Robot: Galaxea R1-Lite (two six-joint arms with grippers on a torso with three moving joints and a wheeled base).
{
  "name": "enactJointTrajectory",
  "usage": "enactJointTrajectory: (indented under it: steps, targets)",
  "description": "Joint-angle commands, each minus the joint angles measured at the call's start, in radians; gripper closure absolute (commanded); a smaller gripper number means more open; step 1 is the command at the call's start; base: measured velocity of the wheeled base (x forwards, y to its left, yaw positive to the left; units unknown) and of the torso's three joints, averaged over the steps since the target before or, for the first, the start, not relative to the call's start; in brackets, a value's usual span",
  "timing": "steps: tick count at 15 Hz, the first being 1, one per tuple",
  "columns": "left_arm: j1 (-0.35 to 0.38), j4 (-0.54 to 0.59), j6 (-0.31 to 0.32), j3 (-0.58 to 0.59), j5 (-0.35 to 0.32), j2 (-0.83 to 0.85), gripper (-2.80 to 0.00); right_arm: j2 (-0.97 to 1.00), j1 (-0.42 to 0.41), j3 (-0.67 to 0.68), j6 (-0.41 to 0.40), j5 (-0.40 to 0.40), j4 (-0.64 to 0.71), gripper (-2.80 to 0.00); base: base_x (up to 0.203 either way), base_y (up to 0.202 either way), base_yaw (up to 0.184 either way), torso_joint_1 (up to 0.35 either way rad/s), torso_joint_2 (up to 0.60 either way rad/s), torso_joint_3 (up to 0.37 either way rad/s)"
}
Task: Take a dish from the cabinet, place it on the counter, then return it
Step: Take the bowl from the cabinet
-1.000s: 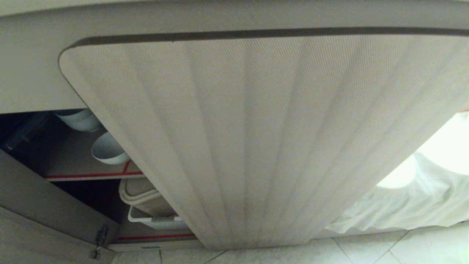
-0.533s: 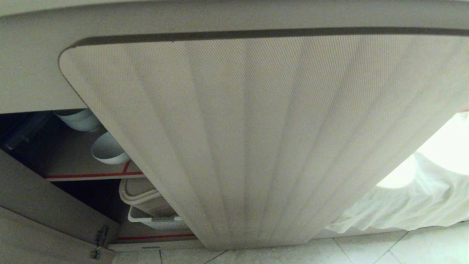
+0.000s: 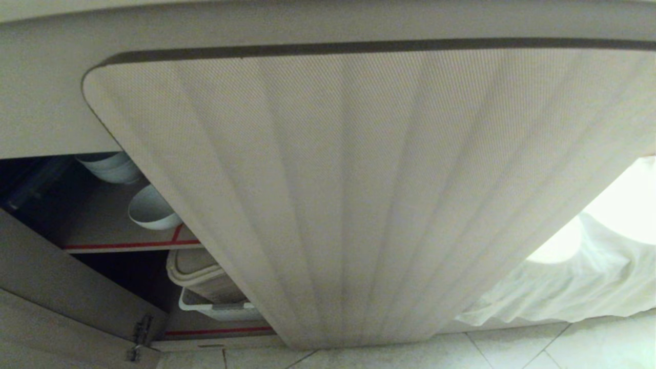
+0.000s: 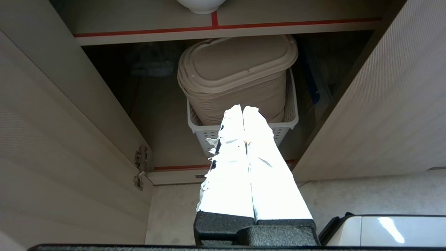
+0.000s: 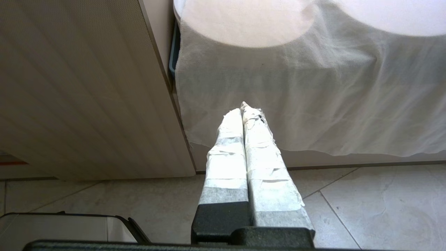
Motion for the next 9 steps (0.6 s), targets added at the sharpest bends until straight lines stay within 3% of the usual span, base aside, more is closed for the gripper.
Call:
enactJointTrajectory:
  steps: [1, 4, 6, 9]
  targets:
    - [0.0, -0.002, 0.009, 0.0, -0.002, 0.0, 0.0, 0.0, 0.0, 0.0, 0.0, 0.0, 0.0, 0.0, 0.0, 0.0, 0.0, 0.0, 0.0, 0.0]
    - [0.001, -0.055, 0.03, -0.004, -0.028, 0.0, 0.0, 0.0, 0.0, 0.0, 0.0, 0.0, 0.0, 0.0, 0.0, 0.0, 0.0, 0.0, 0.0, 0.0]
    - [0.002, -0.046, 0.028, -0.042, -0.108, 0.012, 0.0, 0.0, 0.001, 0.0, 0.0, 0.0, 0.0, 0.0, 0.0, 0.0, 0.0, 0.0, 0.0, 0.0]
    - [0.001, -0.044, -0.011, -0.082, -0.111, 0.099, 0.0, 0.0, 0.0, 0.0, 0.0, 0.0, 0.0, 0.0, 0.0, 0.0, 0.0, 0.0, 0.0, 0.0]
